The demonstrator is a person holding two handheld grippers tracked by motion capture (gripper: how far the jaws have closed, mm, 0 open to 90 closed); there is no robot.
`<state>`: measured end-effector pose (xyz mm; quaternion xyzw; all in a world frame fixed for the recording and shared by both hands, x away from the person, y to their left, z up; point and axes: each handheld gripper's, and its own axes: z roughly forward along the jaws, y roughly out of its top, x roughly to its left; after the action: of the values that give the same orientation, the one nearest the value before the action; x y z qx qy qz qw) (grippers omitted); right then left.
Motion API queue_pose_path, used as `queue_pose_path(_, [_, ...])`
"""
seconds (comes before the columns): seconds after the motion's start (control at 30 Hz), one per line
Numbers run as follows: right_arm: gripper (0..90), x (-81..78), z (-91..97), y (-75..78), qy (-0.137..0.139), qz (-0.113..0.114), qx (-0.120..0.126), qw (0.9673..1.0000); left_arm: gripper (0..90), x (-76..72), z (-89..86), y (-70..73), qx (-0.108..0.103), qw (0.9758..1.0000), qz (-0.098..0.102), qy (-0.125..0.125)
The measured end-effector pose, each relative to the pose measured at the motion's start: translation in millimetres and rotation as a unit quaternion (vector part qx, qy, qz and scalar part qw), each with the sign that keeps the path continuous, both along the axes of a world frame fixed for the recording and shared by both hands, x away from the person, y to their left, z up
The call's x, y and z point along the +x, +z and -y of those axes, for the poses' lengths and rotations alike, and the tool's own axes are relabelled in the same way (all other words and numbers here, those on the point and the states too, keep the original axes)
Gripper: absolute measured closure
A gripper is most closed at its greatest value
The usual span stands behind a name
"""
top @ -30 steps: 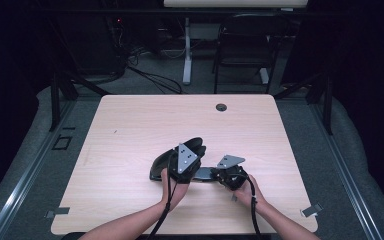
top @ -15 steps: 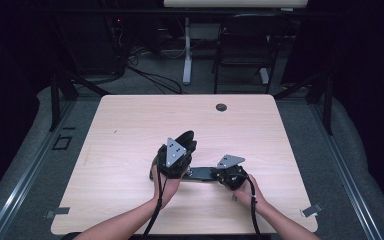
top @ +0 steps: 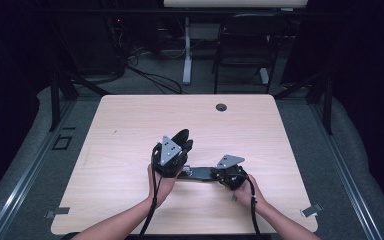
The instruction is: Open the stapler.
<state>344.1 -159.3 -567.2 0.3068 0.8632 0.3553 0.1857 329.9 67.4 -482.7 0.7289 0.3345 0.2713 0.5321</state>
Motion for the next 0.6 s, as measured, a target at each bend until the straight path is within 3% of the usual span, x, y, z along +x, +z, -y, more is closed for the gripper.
queue_pose_path(0.6, [90.0,0.3,-0.4,0.0,0.001,-0.004,-0.002,1.0000,90.0,-3.3,-24.4,10.5,0.002,0.9998,0.012,0.015])
